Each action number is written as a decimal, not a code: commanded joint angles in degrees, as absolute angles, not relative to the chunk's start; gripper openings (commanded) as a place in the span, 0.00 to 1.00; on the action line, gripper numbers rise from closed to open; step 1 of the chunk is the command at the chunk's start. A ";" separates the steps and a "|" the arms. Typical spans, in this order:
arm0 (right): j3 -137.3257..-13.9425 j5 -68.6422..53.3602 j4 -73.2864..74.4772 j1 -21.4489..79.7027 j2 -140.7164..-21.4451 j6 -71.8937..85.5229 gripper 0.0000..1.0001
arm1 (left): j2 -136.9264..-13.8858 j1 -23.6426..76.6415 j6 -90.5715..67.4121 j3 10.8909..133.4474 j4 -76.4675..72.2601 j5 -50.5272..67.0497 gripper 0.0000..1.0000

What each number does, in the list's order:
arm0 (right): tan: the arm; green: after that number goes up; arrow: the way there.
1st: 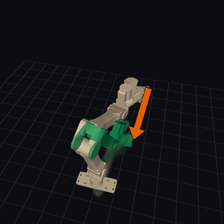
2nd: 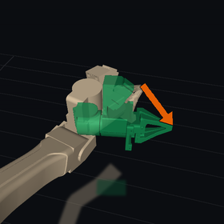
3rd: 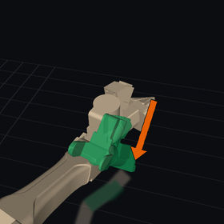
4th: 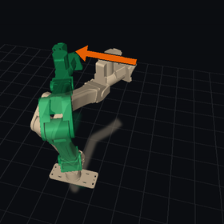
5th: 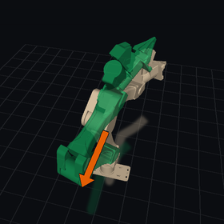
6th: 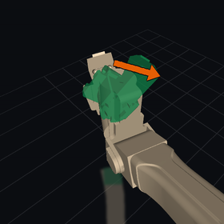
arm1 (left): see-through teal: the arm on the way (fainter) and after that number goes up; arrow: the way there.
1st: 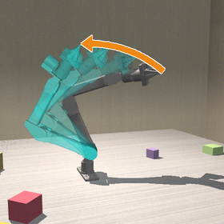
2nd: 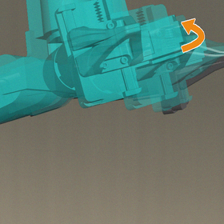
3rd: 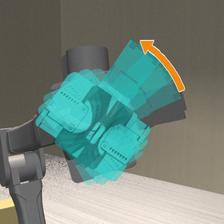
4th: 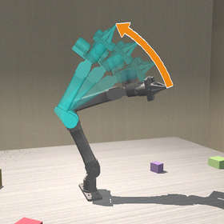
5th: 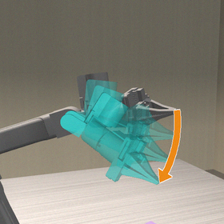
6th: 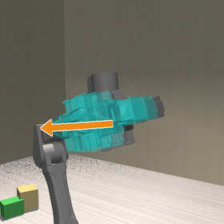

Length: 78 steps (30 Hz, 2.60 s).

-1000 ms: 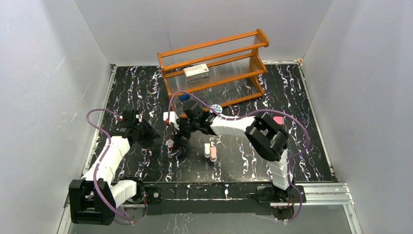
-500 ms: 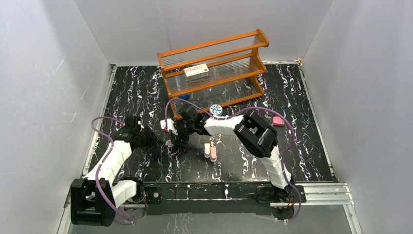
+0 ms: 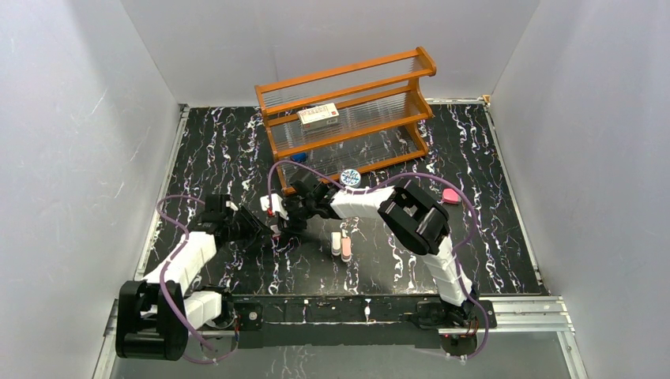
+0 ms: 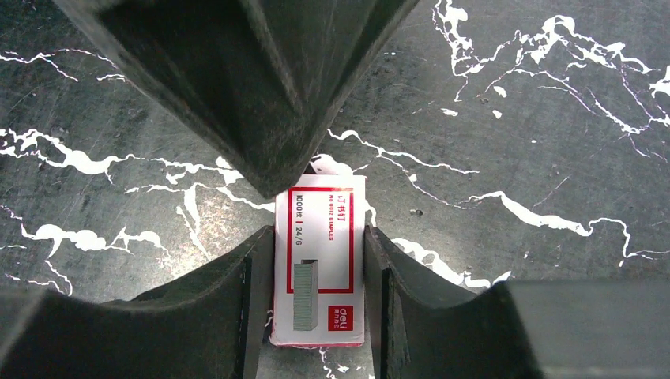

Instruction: Load the staples into the stapler

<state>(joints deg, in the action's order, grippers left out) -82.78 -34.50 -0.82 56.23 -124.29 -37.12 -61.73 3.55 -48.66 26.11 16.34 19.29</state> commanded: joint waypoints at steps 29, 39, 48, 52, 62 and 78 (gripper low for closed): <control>-81.10 -36.43 -4.43 56.06 -122.77 -34.58 0.49 | -69.74 3.34 -48.45 20.07 -5.79 27.05 0.24; -81.62 -39.06 -9.17 57.19 -124.43 -31.02 0.49 | -69.79 3.35 -53.77 14.34 -18.60 33.92 0.24; -81.51 -34.18 -10.73 57.26 -123.95 -28.26 0.68 | -68.36 3.38 -52.26 15.67 -13.43 29.49 0.24; -79.19 -34.51 -7.63 54.19 -120.10 -26.77 0.83 | -67.01 3.32 -51.22 16.56 -9.88 27.00 0.26; -72.58 -35.26 -0.49 50.42 -114.28 -38.21 0.73 | -66.53 3.34 -50.30 17.69 -7.32 26.92 0.26; -77.08 -37.48 3.00 50.26 -119.76 -40.62 0.64 | -68.18 3.34 -49.78 18.28 -6.74 25.87 0.18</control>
